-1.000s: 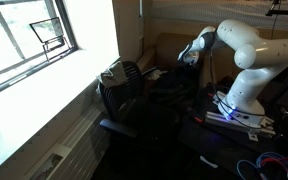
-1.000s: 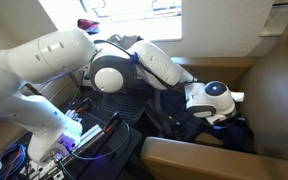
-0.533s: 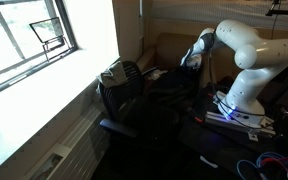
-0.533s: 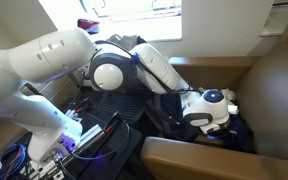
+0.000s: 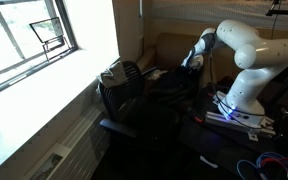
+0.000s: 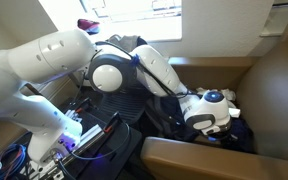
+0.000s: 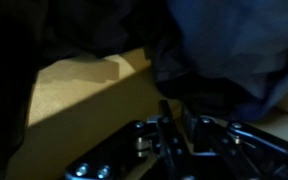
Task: Take the black sweater on the sofa and place it on the black chair
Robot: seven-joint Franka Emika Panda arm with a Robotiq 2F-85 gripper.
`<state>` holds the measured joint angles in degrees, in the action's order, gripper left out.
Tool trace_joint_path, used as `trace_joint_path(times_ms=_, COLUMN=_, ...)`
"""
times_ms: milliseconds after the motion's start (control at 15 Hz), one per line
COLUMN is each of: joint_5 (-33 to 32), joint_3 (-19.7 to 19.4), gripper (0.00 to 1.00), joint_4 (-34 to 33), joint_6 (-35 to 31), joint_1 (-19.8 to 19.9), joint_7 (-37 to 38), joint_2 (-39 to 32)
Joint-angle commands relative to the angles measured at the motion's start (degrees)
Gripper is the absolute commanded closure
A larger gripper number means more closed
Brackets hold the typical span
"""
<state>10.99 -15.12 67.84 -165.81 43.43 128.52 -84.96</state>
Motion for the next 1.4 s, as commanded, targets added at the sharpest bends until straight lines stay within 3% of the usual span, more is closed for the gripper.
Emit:
trace_joint_path(times_ms=0, joint_5=-0.10, joint_3=-0.44, gripper=1.00, joint_4=-3.97, joint_6=-7.08, joint_1=1.43, joint_7=2.69, joint_2=0.12)
trace_joint_path(times_ms=67, joint_5=3.69, joint_3=-0.83, gripper=1.00, joint_4=-5.09, joint_6=-8.02, joint_1=1.33, joint_7=0.00, joint_2=0.30)
trace_joint_path(times_ms=333, joint_5=2.59, joint_3=9.45, gripper=1.00, joint_4=-10.66, joint_6=-3.64, joint_1=9.41, joint_7=-6.60, joint_2=4.07)
trace_joint_path(times_ms=400, joint_5=2.29, joint_3=11.74, gripper=0.74, joint_4=-11.08, joint_6=-0.39, joint_1=10.85, joint_7=-8.75, joint_2=5.12)
trace_joint_path(times_ms=467, joint_5=2.80, joint_3=6.97, gripper=0.98, joint_4=-9.85, joint_6=-4.65, joint_1=7.60, joint_7=-4.66, joint_2=3.35)
trace_joint_path(times_ms=533, joint_5=2.75, joint_3=8.90, gripper=0.94, joint_4=-10.69, joint_6=-2.74, joint_1=9.09, joint_7=-6.41, joint_2=4.13)
trace_joint_path(times_ms=600, joint_5=2.44, joint_3=11.80, gripper=0.61, joint_4=-10.64, joint_6=-1.35, joint_1=10.62, joint_7=-9.52, joint_2=4.63)
trace_joint_path(times_ms=667, joint_5=2.04, joint_3=13.77, gripper=0.53, joint_4=-10.62, joint_6=0.27, joint_1=11.38, joint_7=-11.93, joint_2=4.34)
trace_joint_path(times_ms=867, joint_5=2.17, joint_3=19.26, gripper=0.32, joint_4=-12.47, joint_6=6.76, joint_1=13.15, joint_7=-17.86, joint_2=1.59)
trace_joint_path(times_ms=1000, joint_5=1.73, joint_3=16.77, gripper=0.18, joint_4=-12.71, joint_6=10.00, joint_1=11.59, joint_7=-16.07, joint_2=-0.17)
trace_joint_path(times_ms=1067, joint_5=2.48, joint_3=17.14, gripper=0.35, joint_4=-10.88, joint_6=7.24, joint_1=11.45, joint_7=-15.71, joint_2=1.69)
trace_joint_path(times_ms=1200, joint_5=6.21, joint_3=14.92, gripper=0.21, joint_4=-11.36, joint_6=8.39, joint_1=9.90, joint_7=-17.53, joint_2=0.32)
trace_joint_path(times_ms=1267, joint_5=6.17, joint_3=14.85, gripper=0.03, joint_4=-11.35, joint_6=8.47, joint_1=9.92, joint_7=-17.53, joint_2=0.13)
trace_joint_path(times_ms=1333, joint_5=6.65, joint_3=13.59, gripper=0.05, joint_4=-10.42, joint_6=4.52, joint_1=8.78, joint_7=-16.65, joint_2=0.18)
